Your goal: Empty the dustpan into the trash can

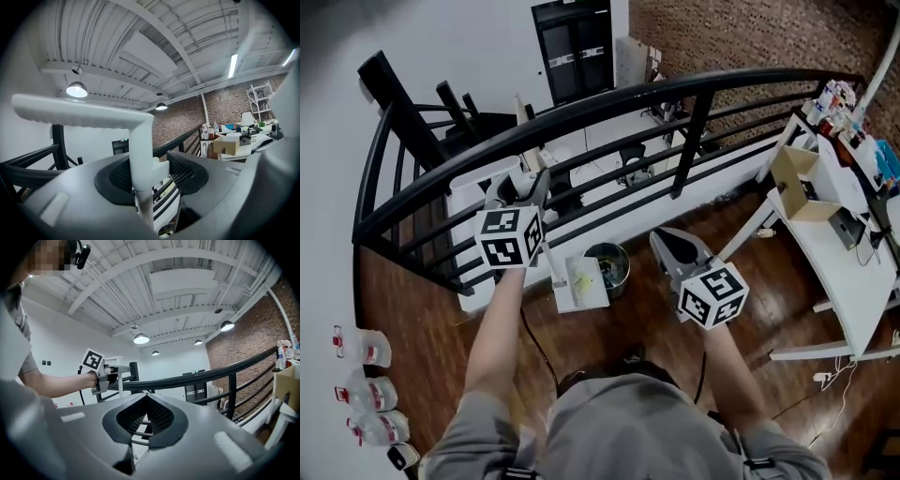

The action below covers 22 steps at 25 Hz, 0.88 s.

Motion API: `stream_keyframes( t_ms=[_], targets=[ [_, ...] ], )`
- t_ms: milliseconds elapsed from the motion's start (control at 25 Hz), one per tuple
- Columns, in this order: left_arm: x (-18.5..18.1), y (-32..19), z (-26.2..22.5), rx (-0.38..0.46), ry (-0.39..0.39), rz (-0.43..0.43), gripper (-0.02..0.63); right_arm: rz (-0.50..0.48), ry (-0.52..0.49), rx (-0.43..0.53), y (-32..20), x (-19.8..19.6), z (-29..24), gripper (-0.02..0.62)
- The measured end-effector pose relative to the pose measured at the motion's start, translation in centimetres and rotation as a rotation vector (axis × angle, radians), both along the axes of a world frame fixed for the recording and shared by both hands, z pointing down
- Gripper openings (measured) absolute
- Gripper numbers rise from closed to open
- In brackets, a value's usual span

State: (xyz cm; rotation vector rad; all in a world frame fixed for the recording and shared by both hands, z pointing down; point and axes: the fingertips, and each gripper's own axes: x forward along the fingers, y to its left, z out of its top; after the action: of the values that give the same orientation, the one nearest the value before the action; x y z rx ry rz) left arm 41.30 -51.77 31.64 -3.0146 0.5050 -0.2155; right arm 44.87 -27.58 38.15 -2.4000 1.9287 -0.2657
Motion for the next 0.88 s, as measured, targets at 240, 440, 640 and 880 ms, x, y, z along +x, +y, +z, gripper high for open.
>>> stream_keyframes(
  t_ms=[240, 440, 640, 880],
  targets=[
    [5.9, -0.3, 0.6, 0.006, -0.042, 0.015, 0.204, 0.001, -0.029, 0.012, -0.7, 4.9, 0.4, -0.002],
    [12.4, -0.7, 1.0, 0.02, -0.057, 0.074, 0.202, 0.037, -0.034, 0.001, -1.9, 8.9, 1.1, -0.002],
    [19.0, -1.3, 2.3, 0.018, -0.067, 0.137, 0.199, 0.094, -0.014, -0.039, -3.5, 13.5, 1.3, -0.002],
    [26.4, -0.1, 3.9, 0.013, -0.072, 0.208, 0.196, 0.175, -0.009, -0.066, -3.5, 19.2, 1.4, -0.002]
  ],
)
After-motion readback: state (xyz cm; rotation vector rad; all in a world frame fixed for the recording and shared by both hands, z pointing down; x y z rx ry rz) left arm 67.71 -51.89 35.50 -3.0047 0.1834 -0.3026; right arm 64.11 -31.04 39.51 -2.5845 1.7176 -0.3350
